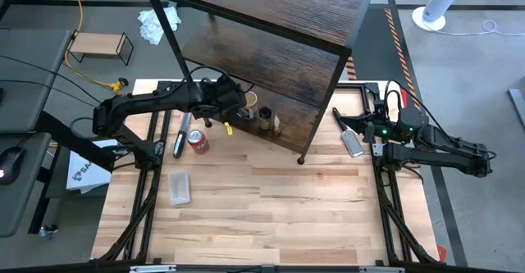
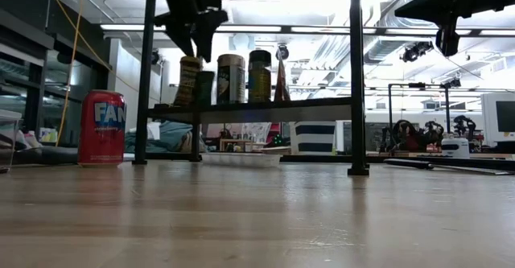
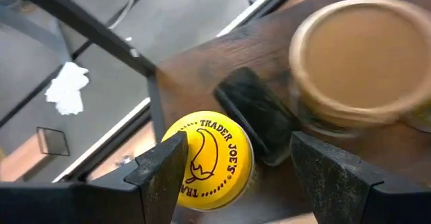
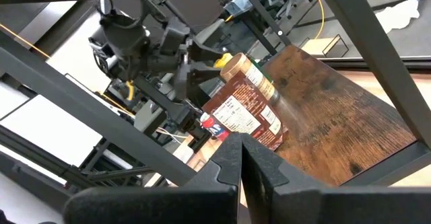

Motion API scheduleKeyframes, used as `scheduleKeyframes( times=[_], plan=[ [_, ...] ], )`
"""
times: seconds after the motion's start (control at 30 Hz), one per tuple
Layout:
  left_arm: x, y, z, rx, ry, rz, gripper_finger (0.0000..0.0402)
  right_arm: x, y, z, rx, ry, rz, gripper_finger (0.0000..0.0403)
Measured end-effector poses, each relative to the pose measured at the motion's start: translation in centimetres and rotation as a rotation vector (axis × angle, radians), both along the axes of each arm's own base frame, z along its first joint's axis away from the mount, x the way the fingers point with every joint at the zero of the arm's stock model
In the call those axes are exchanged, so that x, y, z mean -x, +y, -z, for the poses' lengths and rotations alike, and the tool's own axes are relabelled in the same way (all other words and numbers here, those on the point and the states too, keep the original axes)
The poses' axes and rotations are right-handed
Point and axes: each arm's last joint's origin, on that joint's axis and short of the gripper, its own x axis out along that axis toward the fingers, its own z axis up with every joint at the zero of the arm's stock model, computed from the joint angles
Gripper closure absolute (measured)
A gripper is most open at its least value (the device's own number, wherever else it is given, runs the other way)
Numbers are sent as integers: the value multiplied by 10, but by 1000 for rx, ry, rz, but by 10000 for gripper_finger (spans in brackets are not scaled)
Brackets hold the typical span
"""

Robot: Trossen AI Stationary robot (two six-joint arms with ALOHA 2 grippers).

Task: Shelf spices
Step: Adjust the yellow seasoning bottle

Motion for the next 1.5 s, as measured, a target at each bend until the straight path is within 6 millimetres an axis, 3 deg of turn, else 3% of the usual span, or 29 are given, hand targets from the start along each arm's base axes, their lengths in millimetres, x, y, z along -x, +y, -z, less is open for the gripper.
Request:
scheduleKeyframes(
  times=[0.2,0.43,0.8,1.03,1.5],
  plan=[
    [-2,-2,-18,-55,-1,42,145,-2,0,1,-3,13,1,403],
    [5,2,-15,-56,112,67,145,-3,-1,2,-5,20,1,403],
    [17,26,-11,-21,248,108,145,-5,-1,3,-9,33,2,403],
    [19,35,-10,30,239,130,145,-8,-2,4,-12,41,2,403],
    [19,34,-8,110,214,179,145,-10,-2,4,-22,48,3,403]
  ],
)
